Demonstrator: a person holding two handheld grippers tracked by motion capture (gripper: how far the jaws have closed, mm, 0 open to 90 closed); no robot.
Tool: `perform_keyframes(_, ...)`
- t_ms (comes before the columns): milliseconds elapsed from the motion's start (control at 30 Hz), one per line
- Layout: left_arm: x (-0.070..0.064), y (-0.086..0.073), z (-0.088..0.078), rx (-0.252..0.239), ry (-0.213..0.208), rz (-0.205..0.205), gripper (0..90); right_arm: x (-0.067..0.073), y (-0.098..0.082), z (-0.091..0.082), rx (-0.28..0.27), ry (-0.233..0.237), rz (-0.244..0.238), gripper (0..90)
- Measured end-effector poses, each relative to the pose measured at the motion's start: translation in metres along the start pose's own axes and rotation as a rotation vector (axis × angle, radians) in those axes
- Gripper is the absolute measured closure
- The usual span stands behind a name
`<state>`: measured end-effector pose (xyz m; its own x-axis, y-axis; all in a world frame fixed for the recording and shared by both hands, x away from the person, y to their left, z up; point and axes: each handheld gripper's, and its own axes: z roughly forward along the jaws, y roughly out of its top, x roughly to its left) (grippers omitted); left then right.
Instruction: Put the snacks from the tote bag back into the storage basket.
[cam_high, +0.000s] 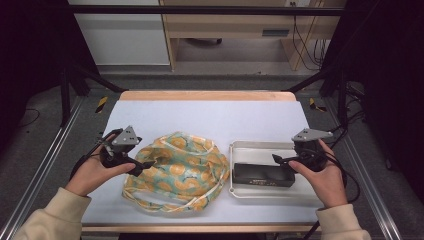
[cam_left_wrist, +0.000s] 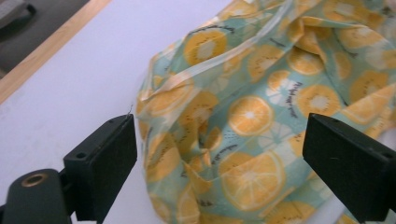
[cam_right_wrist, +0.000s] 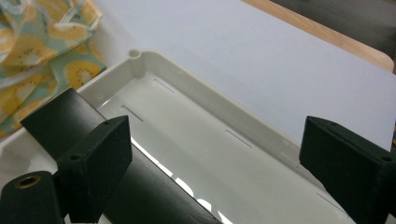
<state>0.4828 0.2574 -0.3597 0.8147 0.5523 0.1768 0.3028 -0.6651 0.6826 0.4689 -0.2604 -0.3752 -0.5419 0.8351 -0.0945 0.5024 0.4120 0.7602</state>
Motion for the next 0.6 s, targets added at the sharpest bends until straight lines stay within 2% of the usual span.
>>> perform_keyframes(100, 0.003, -0.005, -0.001, -0.036, 0.035, -0.046, 9.4, -0.002, -0.003, -0.001, -0.026, -0.018, 0.038, 9.9)
perform_keyframes(233, 0.008, -0.016, -0.001, -0.045, 0.098, -0.099, 9.1, -0.008, -0.013, -0.003, -0.065, -0.058, 0.12, 9.9)
perform_keyframes(333, 0.013, -0.029, -0.001, -0.075, 0.112, -0.163, 9.0, -0.014, -0.024, -0.004, -0.081, -0.089, 0.184, 9.9)
perform_keyframes(367, 0.013, -0.032, 0.0, -0.077, 0.117, -0.171, 8.8, -0.015, -0.029, -0.005, -0.086, -0.099, 0.213, 9.9)
perform_keyframes(433, 0.015, -0.04, 0.001, -0.077, 0.148, -0.186, 8.8, -0.018, -0.037, -0.006, -0.091, -0.103, 0.236, 9.5)
perform_keyframes(600, 0.021, -0.062, 0.002, -0.1, 0.197, -0.251, 8.8, -0.02, -0.055, -0.007, -0.081, -0.157, 0.273, 8.4)
